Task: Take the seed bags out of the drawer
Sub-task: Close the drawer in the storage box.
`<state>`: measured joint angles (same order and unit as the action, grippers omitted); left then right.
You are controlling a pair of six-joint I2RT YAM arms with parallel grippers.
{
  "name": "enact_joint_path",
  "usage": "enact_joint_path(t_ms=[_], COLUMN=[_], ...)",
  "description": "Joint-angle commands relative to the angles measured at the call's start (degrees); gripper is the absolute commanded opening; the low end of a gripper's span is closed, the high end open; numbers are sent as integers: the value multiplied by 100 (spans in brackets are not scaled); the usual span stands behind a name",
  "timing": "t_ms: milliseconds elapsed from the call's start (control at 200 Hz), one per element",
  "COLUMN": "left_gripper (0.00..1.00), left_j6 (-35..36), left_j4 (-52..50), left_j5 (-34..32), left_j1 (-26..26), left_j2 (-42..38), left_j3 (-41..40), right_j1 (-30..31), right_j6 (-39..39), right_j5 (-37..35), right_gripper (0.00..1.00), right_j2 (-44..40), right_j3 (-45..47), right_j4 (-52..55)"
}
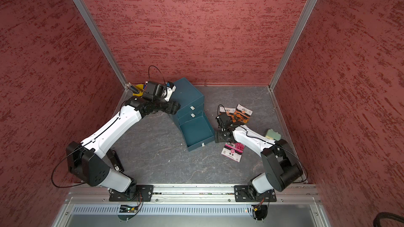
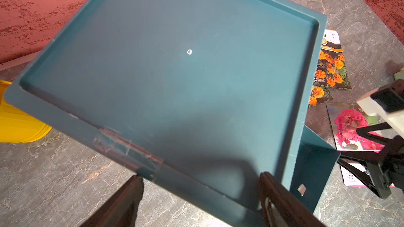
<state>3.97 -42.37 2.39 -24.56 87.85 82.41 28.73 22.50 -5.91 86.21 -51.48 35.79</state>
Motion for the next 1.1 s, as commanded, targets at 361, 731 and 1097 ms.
enact_joint_path(t_ms=[361,731,1097], left_gripper=[86,87,87], left_j6=[471,441,439], left_j4=[-939,-921,-936], left_j5=[-301,-270,-222], left_j1=[-68,-68,-77], left_j2=[437,452,434], left_j3=[-420,-450,-483], right_j1=[18,364,545], right_j6=[80,-88,-623], right_j5=[-96,935,1197], right_gripper=[90,87,76], right_j2=[275,-1759,-724], right_j3=[-472,1562,1394], right_j4=[-569,-1715,-3271])
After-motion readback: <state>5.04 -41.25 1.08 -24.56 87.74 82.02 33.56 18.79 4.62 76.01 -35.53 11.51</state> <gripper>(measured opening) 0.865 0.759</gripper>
